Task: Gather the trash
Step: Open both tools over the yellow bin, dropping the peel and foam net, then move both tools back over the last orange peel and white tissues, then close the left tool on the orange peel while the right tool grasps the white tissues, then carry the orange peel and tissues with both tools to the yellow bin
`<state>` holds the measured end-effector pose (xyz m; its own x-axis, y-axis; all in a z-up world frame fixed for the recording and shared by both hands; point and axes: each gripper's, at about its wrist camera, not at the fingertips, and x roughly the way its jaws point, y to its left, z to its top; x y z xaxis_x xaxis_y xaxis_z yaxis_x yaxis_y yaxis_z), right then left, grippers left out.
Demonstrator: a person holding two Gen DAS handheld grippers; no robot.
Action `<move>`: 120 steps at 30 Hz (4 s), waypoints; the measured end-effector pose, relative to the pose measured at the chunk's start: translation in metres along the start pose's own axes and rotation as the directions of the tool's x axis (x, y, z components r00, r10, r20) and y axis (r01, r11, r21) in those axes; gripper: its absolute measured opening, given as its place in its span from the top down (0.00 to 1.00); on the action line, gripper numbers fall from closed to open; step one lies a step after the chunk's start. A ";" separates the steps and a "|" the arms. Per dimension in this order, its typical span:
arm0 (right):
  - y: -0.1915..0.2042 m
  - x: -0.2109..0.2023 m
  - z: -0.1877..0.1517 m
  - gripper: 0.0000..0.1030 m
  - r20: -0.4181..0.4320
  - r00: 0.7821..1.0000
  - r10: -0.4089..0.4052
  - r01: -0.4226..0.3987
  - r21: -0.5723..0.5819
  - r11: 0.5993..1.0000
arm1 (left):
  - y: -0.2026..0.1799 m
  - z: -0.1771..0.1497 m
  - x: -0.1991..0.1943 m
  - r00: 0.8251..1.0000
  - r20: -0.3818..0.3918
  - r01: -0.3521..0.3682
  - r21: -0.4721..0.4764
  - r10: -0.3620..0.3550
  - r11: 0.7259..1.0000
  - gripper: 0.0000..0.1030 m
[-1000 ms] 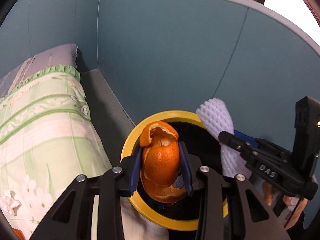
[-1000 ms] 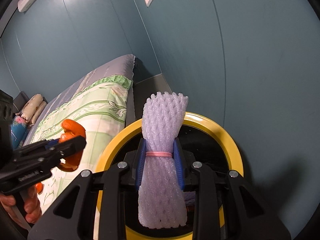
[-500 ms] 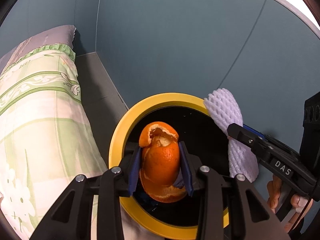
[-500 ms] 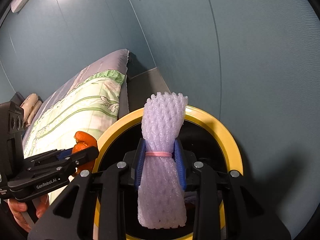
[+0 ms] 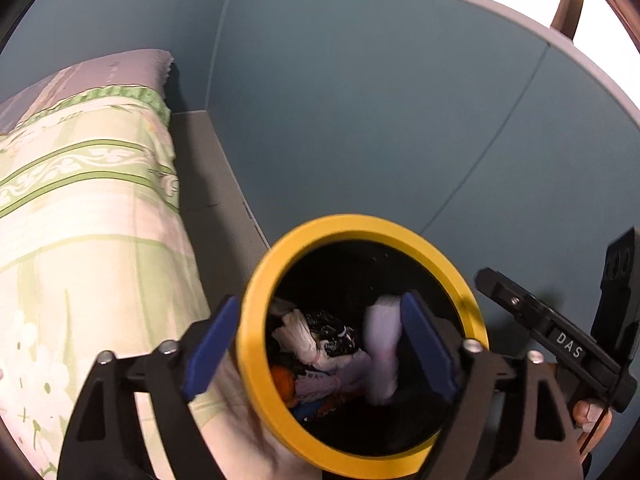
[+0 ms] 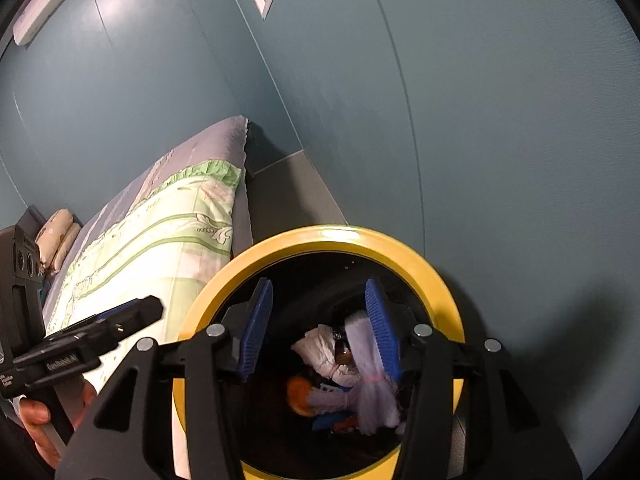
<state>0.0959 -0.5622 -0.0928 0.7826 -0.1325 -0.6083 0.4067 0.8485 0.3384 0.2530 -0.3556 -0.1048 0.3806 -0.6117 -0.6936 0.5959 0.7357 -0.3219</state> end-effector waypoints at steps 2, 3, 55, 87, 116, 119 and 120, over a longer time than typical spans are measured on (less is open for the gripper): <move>0.001 -0.005 0.000 0.54 0.011 1.000 -0.006 0.006 -0.001 1.000 | 0.006 0.001 -0.006 1.000 0.010 -0.006 -0.013 0.007 1.000 0.19; 0.002 -0.008 0.000 0.48 0.019 1.000 -0.007 0.007 0.001 1.000 | 0.011 0.001 -0.011 1.000 0.020 -0.015 -0.026 0.016 1.000 0.15; 0.327 0.008 -0.061 0.11 -0.219 0.904 0.368 -0.428 -0.454 0.782 | 0.260 -0.139 -0.266 0.867 0.112 -0.405 -0.408 0.485 0.818 0.08; 0.514 0.163 -0.159 0.12 -0.611 0.755 0.238 -0.619 -0.543 0.567 | 0.332 -0.196 -0.218 0.906 -0.013 -0.369 -0.517 0.424 0.772 0.08; 0.485 0.194 -0.124 0.87 -0.496 0.856 0.145 -0.459 -0.601 0.654 | 0.296 -0.172 -0.205 0.924 0.012 -0.348 -0.386 0.382 0.854 0.72; 0.468 0.178 -0.102 0.87 -0.459 0.872 0.172 -0.442 -0.586 0.679 | 0.279 -0.163 -0.215 0.917 0.039 -0.358 -0.355 0.396 0.864 0.72; 0.462 0.171 -0.095 0.87 -0.446 0.876 0.182 -0.438 -0.580 0.687 | 0.275 -0.161 -0.217 0.916 0.047 -0.359 -0.349 0.399 0.866 0.72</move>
<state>0.3730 -0.1443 -0.1085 0.5492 0.2666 -0.7920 -0.3369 0.9379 0.0821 0.2207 0.0258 -0.1466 0.6195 -0.2804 -0.7332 0.1321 0.9579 -0.2547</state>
